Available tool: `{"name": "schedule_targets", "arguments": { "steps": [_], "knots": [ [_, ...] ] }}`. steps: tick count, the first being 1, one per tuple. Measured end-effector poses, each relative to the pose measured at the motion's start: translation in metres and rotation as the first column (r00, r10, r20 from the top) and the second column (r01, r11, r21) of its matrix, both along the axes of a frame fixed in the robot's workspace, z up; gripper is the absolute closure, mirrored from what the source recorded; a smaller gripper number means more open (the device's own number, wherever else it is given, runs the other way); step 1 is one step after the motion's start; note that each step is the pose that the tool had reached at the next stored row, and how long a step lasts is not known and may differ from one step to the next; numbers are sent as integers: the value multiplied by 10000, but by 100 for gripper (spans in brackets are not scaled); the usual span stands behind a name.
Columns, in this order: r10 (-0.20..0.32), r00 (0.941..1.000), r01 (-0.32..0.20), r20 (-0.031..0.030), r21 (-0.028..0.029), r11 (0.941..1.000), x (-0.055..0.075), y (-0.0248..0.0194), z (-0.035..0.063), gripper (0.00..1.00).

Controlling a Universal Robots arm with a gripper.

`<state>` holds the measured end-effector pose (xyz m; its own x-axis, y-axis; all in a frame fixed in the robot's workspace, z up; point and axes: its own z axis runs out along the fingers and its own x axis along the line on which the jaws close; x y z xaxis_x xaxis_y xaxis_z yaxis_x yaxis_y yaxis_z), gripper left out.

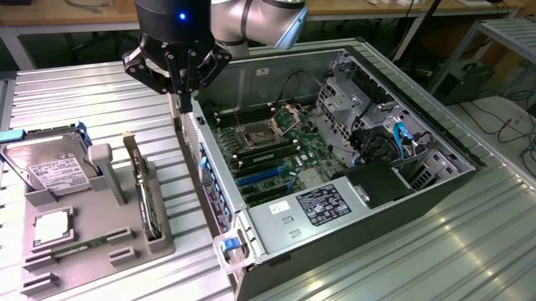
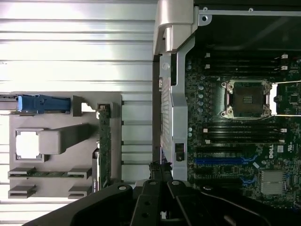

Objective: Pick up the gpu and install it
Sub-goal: 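Reach for the gpu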

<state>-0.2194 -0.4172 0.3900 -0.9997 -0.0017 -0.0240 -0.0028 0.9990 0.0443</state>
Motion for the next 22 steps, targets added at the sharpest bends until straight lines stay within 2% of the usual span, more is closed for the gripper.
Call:
{"name": "schedule_targets", "arguments": {
  "steps": [22],
  "knots": [
    [32,10000,-32,-1,0,10000,-238,-64,-14,89]
  ]
}}
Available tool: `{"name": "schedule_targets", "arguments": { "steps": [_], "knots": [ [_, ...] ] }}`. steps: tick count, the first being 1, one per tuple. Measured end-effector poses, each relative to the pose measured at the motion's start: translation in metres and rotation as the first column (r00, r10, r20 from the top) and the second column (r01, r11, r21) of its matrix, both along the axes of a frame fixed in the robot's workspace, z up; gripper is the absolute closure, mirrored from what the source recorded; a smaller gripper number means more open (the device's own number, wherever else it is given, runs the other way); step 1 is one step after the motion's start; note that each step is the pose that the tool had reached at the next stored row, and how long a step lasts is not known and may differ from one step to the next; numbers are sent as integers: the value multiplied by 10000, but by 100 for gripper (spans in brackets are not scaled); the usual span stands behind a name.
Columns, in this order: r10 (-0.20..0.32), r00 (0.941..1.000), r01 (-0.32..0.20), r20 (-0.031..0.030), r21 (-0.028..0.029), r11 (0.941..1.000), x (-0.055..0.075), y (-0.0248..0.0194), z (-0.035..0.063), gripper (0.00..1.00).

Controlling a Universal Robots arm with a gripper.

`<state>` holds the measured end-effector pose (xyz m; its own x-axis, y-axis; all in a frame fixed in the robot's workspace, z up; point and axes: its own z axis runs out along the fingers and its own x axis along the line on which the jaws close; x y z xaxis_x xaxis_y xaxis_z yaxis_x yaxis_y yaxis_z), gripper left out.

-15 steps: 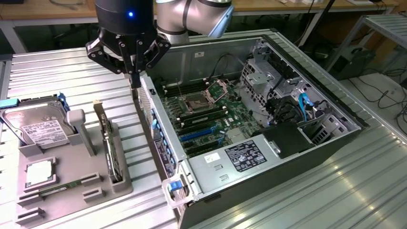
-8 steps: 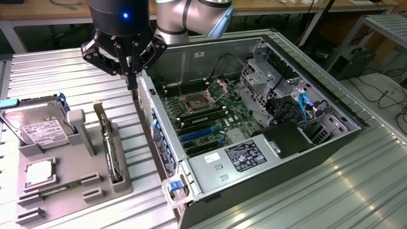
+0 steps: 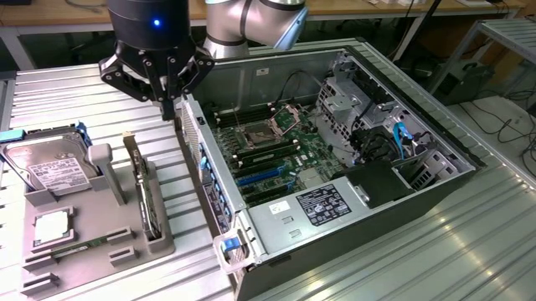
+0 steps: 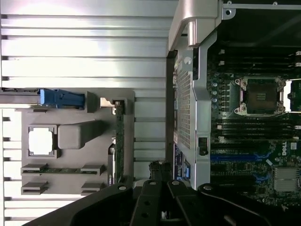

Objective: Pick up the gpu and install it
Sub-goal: 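Reach for the gpu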

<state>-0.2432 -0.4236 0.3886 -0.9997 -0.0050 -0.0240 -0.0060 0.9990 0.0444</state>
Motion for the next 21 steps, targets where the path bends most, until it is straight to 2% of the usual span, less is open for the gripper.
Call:
{"name": "schedule_targets", "arguments": {
  "steps": [21],
  "knots": [
    [17,10000,-17,-5,0,10000,-148,-45,-16,89]
  ]
}}
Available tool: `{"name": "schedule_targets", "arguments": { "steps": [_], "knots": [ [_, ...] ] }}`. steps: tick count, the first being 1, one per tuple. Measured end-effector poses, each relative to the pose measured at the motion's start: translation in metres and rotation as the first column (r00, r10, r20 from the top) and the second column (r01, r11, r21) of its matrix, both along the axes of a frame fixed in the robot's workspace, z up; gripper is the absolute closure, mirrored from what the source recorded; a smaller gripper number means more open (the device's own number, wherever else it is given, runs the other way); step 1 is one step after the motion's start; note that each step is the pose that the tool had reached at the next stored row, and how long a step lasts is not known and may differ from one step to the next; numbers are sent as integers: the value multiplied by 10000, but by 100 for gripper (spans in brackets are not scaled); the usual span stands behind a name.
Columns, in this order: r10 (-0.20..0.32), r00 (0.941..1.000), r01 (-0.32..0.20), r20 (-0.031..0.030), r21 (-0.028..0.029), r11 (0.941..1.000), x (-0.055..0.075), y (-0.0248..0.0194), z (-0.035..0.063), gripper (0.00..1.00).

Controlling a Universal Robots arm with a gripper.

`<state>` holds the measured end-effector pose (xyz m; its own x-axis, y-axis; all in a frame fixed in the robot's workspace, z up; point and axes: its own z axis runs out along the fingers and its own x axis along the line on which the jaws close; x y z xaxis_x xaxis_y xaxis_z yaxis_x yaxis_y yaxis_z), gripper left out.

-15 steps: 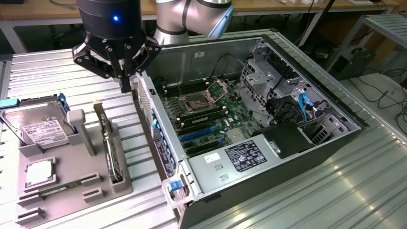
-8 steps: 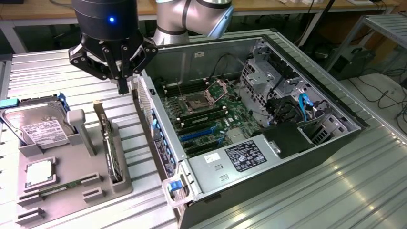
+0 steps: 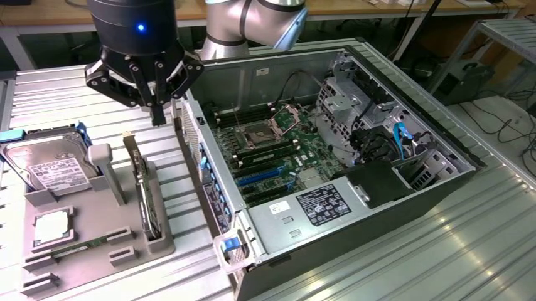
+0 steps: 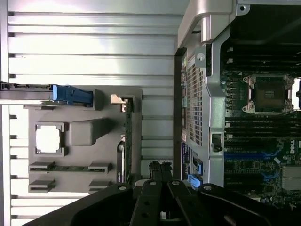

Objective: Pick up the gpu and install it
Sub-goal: 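Reach for the gpu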

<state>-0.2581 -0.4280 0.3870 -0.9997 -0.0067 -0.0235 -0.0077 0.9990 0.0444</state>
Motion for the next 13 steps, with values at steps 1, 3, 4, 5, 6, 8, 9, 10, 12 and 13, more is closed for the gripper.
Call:
{"name": "schedule_targets", "arguments": {
  "steps": [1,3,4,5,6,8,9,10,12,13],
  "knots": [
    [1,10000,-1,0,0,10000,-7,-2,-1,89],
    [3,10000,-3,0,0,10000,-22,-6,-2,89],
    [4,10000,-4,-1,0,10000,-32,-10,-3,89],
    [5,10000,-5,-1,0,10000,-38,-11,-4,89],
    [6,10000,-6,-1,0,10000,-45,-13,-5,89],
    [8,10000,-8,-2,0,10000,-60,-18,-6,89],
    [9,10000,-9,-2,0,10000,-67,-20,-7,89],
    [10,10000,-10,-2,0,10000,-74,-22,-8,89],
    [11,10000,-11,-3,0,10000,-88,-27,-9,89],
    [12,10000,-12,-3,0,10000,-100,-30,-10,89]
  ]
}}
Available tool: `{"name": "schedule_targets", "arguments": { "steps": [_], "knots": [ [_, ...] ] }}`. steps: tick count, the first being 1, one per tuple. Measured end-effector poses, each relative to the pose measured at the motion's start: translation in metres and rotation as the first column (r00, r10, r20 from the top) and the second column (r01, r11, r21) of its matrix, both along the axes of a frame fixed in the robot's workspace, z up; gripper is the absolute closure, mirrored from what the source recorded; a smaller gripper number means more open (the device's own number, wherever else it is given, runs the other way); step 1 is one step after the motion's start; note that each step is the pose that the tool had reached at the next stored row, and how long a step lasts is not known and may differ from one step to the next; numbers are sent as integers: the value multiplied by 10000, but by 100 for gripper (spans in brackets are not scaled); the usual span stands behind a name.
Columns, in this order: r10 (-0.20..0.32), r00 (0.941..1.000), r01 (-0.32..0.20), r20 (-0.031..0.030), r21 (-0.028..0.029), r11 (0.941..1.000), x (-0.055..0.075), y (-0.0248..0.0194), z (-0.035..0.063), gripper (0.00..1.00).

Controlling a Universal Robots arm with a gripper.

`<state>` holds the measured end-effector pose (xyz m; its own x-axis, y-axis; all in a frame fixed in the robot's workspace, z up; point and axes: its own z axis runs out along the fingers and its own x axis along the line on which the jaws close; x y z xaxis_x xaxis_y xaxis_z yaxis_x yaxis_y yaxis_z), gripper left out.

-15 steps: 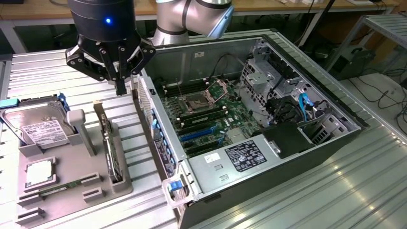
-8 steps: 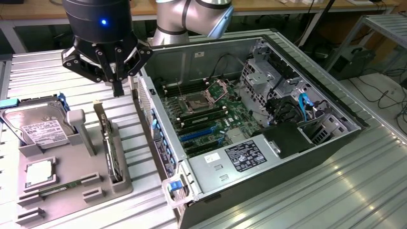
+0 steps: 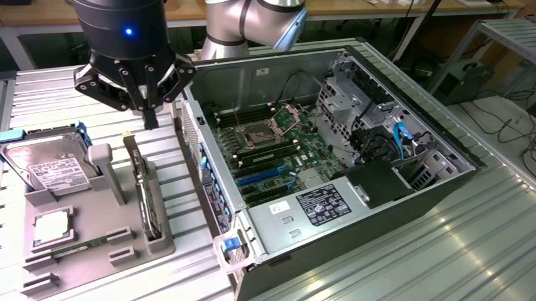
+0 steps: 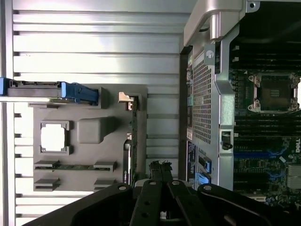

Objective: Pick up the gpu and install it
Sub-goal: 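Reach for the gpu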

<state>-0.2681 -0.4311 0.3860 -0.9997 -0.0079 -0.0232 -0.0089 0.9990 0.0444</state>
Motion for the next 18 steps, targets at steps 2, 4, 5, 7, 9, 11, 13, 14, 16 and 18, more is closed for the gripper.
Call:
{"name": "schedule_targets", "arguments": {
  "steps": [2,4,5,7,9,11,13,14,16,18],
  "knots": [
    [3,10000,-3,0,0,10000,-14,-5,-1,89],
    [4,10000,-4,-2,0,10000,-28,-10,-2,89],
    [5,10000,-5,-2,-1,10000,-36,-14,-2,89],
    [6,10000,-6,-1,0,10000,-54,-19,-4,89],
    [9,10000,-9,-2,0,10000,-71,-24,-5,89],
    [11,10000,-11,-1,0,10000,-99,-32,-6,89],
    [14,10000,-14,-1,0,10000,-123,-38,-7,89],
    [15,10000,-15,-1,0,10000,-133,-40,-8,89],
    [17,10000,-17,-1,0,10000,-156,-44,-9,89],
    [20,10000,-20,-1,1,10000,-181,-49,-10,89]
  ]
}}
